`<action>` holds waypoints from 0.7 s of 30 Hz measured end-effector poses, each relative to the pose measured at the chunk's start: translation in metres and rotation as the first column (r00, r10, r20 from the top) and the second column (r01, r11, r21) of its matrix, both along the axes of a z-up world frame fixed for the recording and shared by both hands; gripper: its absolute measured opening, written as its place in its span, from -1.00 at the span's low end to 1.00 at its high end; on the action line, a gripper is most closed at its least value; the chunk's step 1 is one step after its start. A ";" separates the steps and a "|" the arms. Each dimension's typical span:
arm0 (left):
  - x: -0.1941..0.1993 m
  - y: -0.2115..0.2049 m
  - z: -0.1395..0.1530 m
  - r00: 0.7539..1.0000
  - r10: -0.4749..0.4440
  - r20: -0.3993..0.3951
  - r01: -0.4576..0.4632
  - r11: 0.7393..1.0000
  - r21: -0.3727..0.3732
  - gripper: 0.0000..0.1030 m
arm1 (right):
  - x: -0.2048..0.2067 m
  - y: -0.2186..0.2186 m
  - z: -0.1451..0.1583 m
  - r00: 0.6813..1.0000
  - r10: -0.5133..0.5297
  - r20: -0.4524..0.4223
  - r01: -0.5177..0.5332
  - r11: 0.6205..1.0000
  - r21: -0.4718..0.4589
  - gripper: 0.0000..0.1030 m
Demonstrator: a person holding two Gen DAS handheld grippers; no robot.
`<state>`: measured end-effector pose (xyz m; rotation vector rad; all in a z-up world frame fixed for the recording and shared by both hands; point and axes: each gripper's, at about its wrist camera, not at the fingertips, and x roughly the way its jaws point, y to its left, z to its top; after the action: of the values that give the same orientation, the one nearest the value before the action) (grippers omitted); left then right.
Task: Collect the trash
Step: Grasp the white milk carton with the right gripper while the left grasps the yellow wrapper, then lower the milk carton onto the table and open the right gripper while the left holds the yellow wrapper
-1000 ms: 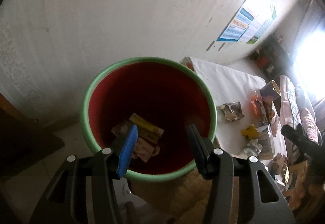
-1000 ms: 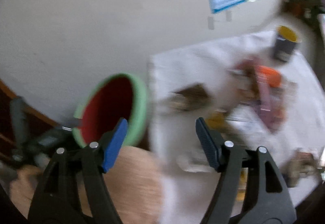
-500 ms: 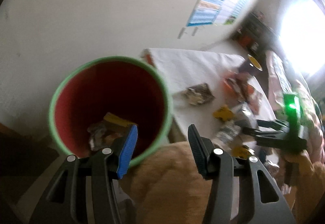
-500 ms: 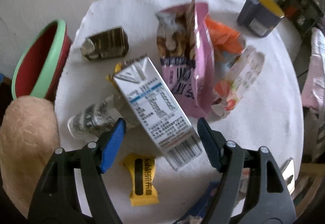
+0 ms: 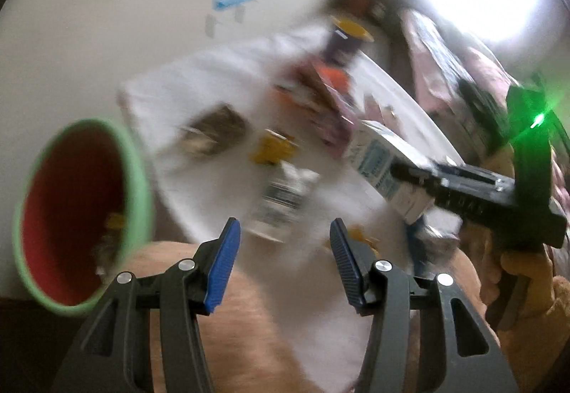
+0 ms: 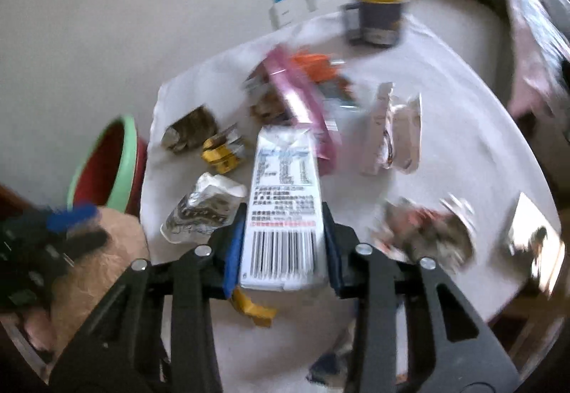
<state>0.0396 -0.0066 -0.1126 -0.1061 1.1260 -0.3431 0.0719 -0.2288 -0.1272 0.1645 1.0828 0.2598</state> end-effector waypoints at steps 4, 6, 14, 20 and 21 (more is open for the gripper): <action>0.003 -0.043 -0.025 0.992 -0.092 -0.083 0.092 0.996 -0.010 -0.03 | -0.015 -0.026 -0.001 0.996 -0.094 -0.005 0.094 0.992 0.079 -0.27; 0.006 -0.059 -0.039 0.985 -0.117 -0.125 0.117 0.993 -0.007 -0.03 | -0.020 -0.032 -0.005 0.995 -0.099 -0.019 0.101 0.991 0.083 -0.27; 0.007 -0.090 -0.085 0.962 -0.120 -0.245 0.128 0.992 0.014 -0.35 | -0.027 -0.039 -0.028 0.991 -0.094 -0.098 0.106 0.986 0.127 -0.26; 0.000 -0.072 -0.072 0.976 -0.085 -0.199 0.086 0.996 -0.005 -0.53 | -0.026 -0.031 -0.024 0.993 -0.080 -0.090 0.094 0.983 0.160 0.31; -0.002 -0.066 -0.064 0.983 -0.075 -0.168 0.076 0.997 -0.003 -0.53 | -0.026 -0.030 -0.023 0.993 -0.076 -0.088 0.090 0.983 0.157 0.36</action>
<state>0.0377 -0.0726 -0.1762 -0.0904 1.3001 -0.4053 0.0462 -0.2591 -0.1502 0.3669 1.1329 0.2674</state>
